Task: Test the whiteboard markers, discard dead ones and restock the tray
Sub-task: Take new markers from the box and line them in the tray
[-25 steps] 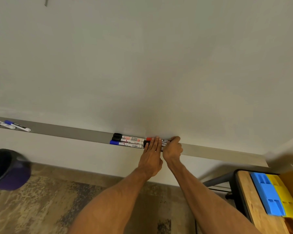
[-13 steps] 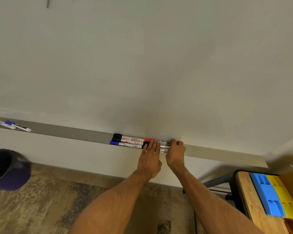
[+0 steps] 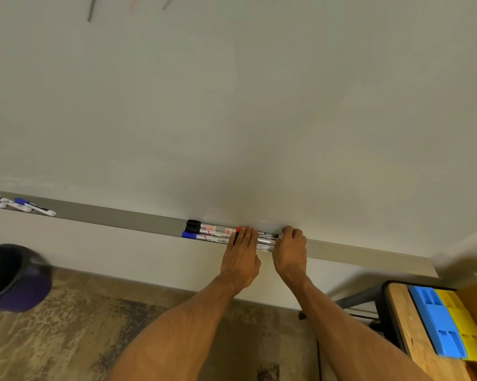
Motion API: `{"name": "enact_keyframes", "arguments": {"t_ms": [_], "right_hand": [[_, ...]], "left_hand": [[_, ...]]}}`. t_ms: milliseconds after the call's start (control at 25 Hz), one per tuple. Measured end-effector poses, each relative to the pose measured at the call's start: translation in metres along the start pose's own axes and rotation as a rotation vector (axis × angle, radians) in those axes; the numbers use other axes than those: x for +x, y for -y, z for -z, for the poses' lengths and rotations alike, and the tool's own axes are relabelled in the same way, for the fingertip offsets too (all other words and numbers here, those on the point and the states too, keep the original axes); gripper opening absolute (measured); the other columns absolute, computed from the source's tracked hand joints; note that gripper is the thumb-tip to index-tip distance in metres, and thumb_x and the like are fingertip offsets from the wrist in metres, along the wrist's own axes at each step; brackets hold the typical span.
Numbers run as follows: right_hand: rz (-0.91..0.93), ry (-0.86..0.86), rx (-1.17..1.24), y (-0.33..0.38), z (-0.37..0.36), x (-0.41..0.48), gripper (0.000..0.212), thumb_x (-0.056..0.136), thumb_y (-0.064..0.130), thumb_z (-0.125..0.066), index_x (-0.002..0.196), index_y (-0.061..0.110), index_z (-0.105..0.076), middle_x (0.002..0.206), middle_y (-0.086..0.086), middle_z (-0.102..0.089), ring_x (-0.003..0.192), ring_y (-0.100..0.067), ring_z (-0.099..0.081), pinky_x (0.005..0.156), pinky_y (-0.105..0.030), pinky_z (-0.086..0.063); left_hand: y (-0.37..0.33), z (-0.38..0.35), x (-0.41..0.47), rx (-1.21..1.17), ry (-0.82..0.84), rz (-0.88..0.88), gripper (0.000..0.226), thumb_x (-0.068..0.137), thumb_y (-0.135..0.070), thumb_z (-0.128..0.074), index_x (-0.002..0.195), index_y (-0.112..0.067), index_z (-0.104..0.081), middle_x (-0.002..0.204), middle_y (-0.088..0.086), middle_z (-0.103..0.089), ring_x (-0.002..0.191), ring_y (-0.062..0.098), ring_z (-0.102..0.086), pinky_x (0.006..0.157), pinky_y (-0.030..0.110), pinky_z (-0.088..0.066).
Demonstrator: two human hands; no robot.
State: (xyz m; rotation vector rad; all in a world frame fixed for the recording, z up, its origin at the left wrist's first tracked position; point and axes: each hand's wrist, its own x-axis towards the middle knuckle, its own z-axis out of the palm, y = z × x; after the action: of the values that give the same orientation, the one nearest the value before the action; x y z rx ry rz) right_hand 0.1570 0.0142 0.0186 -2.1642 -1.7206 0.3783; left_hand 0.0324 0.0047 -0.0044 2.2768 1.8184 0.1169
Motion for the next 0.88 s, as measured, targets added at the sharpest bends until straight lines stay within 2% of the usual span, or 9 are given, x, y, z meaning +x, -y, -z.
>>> {"name": "enact_keyframes", "arguments": {"t_ms": [120,320,400,520,600,680,760,880], "right_hand": [[0.226,-0.011,-0.162,0.008,-0.003,-0.003,0.031,0.095,0.024,-0.047,0.123,0.010,-0.047,0.122,-0.011,-0.053,0.107,-0.026,-0.051,0.089,-0.036,-0.044],[0.420,0.093,-0.057,0.054,-0.016,-0.012,0.038,0.099,0.036,-0.040,0.128,0.012,-0.047,0.129,-0.008,-0.051,0.116,-0.024,-0.048,0.099,-0.035,-0.041],[0.466,0.156,-0.063,0.075,-0.024,-0.018,0.050,0.099,0.040,-0.034,0.137,0.009,-0.040,0.139,-0.012,-0.045,0.125,-0.027,-0.044,0.106,-0.037,-0.036],[0.530,0.194,-0.072,0.111,-0.041,-0.023,0.075,0.095,0.057,-0.011,0.139,0.004,-0.039,0.140,-0.017,-0.046,0.128,-0.032,-0.045,0.107,-0.041,-0.036],[0.546,0.239,-0.070,0.142,-0.048,-0.027,0.065,0.098,0.051,-0.022,0.141,0.004,-0.035,0.144,-0.016,-0.040,0.132,-0.030,-0.040,0.111,-0.038,-0.031],[0.586,0.268,-0.070,0.173,-0.057,-0.031,0.059,0.100,0.043,-0.032,0.146,0.007,-0.025,0.153,-0.012,-0.027,0.140,-0.026,-0.027,0.115,-0.035,-0.022],[0.612,0.283,-0.079,0.201,-0.069,-0.031,0.062,0.100,0.046,-0.027,0.149,0.010,-0.016,0.157,-0.009,-0.016,0.144,-0.023,-0.017,0.116,-0.033,-0.015],[0.667,0.305,-0.113,0.242,-0.091,-0.033,0.065,0.099,0.048,-0.025,0.150,0.010,-0.012,0.158,-0.009,-0.012,0.145,-0.022,-0.013,0.117,-0.032,-0.012]], "left_hand": [[0.016,0.011,0.000,-0.001,-0.022,0.003,0.062,0.101,-0.033,-0.036,0.153,-0.013,-0.007,0.160,0.005,-0.005,0.147,0.020,-0.001,0.119,0.040,0.003],[0.057,0.034,-0.009,0.012,-0.070,0.066,0.059,0.102,-0.042,-0.026,0.152,-0.016,-0.010,0.160,0.004,-0.010,0.147,0.020,-0.006,0.120,0.045,-0.001],[0.082,0.043,-0.016,0.062,-0.085,0.103,0.060,0.102,-0.044,-0.024,0.153,-0.016,-0.009,0.160,0.005,-0.008,0.147,0.021,-0.005,0.119,0.046,0.002],[0.126,0.058,-0.029,0.088,-0.092,0.172,0.063,0.101,-0.048,-0.022,0.153,-0.016,-0.006,0.160,0.005,-0.004,0.148,0.021,0.000,0.119,0.046,0.003],[0.155,0.067,-0.037,0.107,-0.090,0.206,0.064,0.101,-0.050,-0.019,0.153,-0.015,-0.004,0.160,0.005,-0.001,0.147,0.021,0.002,0.119,0.046,0.003],[0.184,0.075,-0.044,0.127,-0.093,0.236,0.065,0.100,-0.051,-0.016,0.153,-0.015,-0.001,0.160,0.005,0.002,0.147,0.021,0.005,0.119,0.046,0.004],[0.213,0.084,-0.051,0.145,-0.086,0.261,0.066,0.100,-0.052,-0.014,0.153,-0.016,0.001,0.160,0.004,0.005,0.147,0.022,0.008,0.118,0.047,0.004],[0.256,0.094,-0.063,0.168,-0.083,0.291,0.068,0.098,-0.055,-0.012,0.152,-0.016,0.003,0.160,0.004,0.008,0.147,0.022,0.010,0.118,0.048,0.008]]}}
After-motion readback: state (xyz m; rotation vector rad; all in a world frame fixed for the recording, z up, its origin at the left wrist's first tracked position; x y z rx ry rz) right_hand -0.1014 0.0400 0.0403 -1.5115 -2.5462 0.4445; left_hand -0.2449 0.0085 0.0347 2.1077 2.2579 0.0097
